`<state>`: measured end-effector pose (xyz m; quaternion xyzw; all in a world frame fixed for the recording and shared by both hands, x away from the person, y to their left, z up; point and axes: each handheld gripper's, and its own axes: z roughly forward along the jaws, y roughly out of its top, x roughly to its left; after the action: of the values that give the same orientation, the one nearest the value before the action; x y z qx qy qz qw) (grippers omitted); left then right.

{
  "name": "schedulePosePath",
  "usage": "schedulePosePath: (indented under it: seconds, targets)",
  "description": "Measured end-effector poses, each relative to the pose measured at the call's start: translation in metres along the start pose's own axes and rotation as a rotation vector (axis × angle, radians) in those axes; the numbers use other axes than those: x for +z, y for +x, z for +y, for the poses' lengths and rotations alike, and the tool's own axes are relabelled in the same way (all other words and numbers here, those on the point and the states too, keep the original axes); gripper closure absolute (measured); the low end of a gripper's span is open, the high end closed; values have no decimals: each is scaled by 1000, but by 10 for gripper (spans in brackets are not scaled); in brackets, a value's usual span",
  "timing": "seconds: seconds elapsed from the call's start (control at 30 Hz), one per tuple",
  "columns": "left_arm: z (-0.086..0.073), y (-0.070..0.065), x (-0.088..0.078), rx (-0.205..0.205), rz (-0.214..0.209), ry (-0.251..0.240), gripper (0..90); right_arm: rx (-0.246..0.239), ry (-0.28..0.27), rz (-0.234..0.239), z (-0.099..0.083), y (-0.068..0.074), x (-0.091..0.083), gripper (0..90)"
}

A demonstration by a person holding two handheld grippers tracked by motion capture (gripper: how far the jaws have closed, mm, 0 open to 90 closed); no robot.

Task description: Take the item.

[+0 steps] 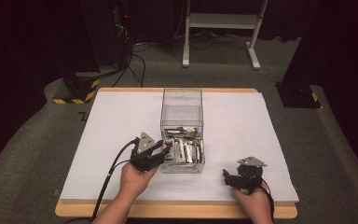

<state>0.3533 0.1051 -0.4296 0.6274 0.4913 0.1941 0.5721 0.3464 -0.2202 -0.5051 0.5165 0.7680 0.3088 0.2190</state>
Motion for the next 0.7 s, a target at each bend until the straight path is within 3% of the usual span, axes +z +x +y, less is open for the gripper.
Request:
schedulePosePath:
  seconds: [0.7]
  targets:
    - [-2, -4, 9, 45, 50, -1, 742, 3, -1, -2, 0, 1, 0, 94]
